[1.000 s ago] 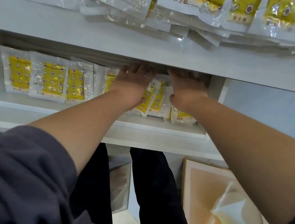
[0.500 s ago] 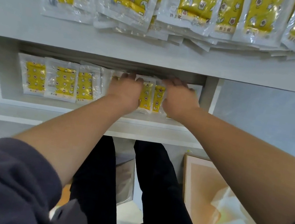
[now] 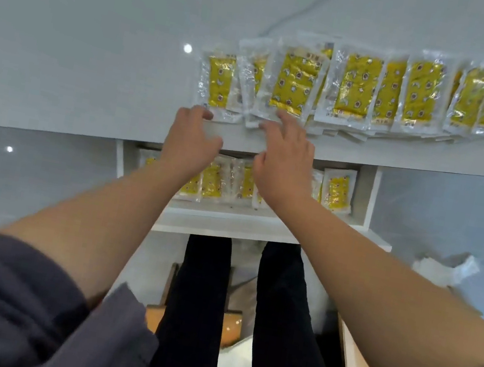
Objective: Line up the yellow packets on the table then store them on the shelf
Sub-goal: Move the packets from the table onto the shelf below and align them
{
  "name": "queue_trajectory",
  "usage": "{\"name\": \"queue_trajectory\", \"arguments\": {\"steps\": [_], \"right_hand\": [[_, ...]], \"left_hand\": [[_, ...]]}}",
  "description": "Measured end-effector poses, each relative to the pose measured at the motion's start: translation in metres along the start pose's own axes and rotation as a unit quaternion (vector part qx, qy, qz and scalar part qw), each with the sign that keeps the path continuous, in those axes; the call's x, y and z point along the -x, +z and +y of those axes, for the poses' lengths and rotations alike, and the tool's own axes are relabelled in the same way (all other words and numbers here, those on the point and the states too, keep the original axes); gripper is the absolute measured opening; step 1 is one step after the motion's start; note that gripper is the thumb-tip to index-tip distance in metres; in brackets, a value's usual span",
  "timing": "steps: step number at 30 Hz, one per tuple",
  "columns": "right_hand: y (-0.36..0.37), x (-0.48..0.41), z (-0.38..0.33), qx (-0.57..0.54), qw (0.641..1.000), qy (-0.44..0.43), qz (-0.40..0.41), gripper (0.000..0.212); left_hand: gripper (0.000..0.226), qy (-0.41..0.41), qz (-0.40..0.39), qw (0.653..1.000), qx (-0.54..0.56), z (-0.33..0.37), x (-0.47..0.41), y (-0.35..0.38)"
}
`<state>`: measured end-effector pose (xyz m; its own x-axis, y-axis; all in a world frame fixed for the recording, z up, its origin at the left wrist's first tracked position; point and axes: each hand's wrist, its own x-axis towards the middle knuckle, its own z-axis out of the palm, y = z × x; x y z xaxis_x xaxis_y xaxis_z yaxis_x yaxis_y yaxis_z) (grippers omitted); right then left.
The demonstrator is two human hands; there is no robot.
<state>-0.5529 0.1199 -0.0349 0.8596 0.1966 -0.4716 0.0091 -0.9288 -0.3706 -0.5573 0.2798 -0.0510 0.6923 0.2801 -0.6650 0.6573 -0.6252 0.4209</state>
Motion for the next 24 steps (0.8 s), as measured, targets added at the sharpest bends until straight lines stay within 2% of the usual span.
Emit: {"name": "queue_trajectory", "arguments": {"steps": [1,3,5,6,9,12,16,18,21,24], "right_hand": [[-0.001,-0.006,-0.008,0.016,1.0,0.017,0.004,0.06],[-0.002,-0.021,-0.018,0.066,0.996,0.051,-0.008,0.075],[-0.002,-0.035,-0.022,0.091,0.991,0.088,-0.031,0.084],[-0.002,-0.04,-0.023,0.089,0.989,0.104,-0.05,0.086],[0.002,-0.045,-0.027,0.109,0.981,0.11,-0.113,0.087],[0.013,-0.04,-0.039,0.124,0.971,0.08,-0.186,0.085],[0.032,-0.035,-0.056,0.07,0.96,0.054,-0.266,0.082],[0.031,-0.036,-0.063,0.078,0.959,0.038,-0.27,0.076],[0.02,-0.042,-0.071,0.092,0.981,0.037,-0.166,0.068],[0.014,-0.053,-0.069,0.14,0.984,0.053,-0.091,0.071]], "left_hand": [[0.055,0.013,-0.014,1.0,0.008,0.003,-0.011,-0.009],[0.071,0.105,-0.056,0.989,-0.089,0.009,-0.029,-0.023],[0.079,0.205,-0.111,0.945,-0.228,0.013,-0.041,-0.03],[0.082,0.226,-0.141,0.922,-0.28,0.013,-0.047,-0.032],[0.088,0.24,-0.19,0.861,-0.406,0.008,-0.056,-0.033],[0.087,0.248,-0.178,0.822,-0.481,-0.007,-0.058,-0.042],[0.091,0.239,-0.167,0.81,-0.509,-0.036,-0.055,-0.06],[0.092,0.24,-0.158,0.805,-0.52,-0.052,-0.057,-0.069],[0.097,0.242,-0.149,0.809,-0.515,-0.069,-0.057,-0.08],[0.084,0.248,-0.105,0.842,-0.467,-0.069,-0.052,-0.082]]}}
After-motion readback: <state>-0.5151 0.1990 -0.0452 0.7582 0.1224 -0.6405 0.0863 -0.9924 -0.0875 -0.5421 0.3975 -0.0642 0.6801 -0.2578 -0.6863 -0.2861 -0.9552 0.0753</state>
